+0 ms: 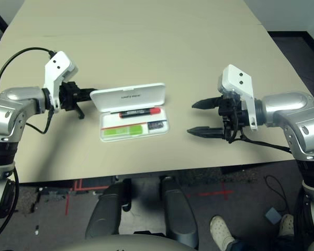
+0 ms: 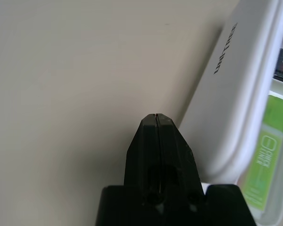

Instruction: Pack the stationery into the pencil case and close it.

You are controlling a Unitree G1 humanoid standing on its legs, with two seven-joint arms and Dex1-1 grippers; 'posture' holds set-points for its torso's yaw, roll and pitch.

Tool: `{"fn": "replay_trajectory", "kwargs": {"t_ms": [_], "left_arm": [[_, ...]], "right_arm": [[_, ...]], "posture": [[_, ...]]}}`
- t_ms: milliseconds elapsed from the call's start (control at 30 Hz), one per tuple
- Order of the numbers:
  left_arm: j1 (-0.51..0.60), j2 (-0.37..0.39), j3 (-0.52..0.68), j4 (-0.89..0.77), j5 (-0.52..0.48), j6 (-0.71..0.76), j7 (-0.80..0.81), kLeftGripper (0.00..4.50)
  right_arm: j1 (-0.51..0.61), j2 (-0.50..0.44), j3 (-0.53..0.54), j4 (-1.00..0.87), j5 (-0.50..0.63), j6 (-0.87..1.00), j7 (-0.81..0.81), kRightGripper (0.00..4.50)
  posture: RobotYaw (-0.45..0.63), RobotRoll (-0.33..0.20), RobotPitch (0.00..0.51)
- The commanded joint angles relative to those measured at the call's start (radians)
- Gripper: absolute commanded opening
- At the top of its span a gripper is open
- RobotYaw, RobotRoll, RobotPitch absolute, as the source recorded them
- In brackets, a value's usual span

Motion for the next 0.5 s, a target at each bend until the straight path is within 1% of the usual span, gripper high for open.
{"fn": "replay_trajectory", "kwargs": {"t_ms": [33, 233, 500], "left_arm": [[0.042, 0.024, -0.034, -0.081, -0.028, 0.010, -0.047, 0.05], [0.095, 0.045, -0.066, -0.158, -0.029, 0.001, -0.077, 0.05], [0.130, 0.029, -0.111, -0.183, -0.010, -0.015, -0.057, 0.05]], "right_arm": [[-0.014, -0.011, 0.027, 0.013, -0.014, -0.015, 0.011, 4.50], [-0.026, -0.009, 0.045, 0.028, -0.026, -0.029, 0.011, 4.50], [-0.028, -0.007, 0.055, 0.032, -0.037, -0.039, 0.016, 4.50]], "posture": [[-0.02, 0.000, 0.235], [-0.02, 0.000, 0.235], [-0.02, 0.000, 0.232]]}}
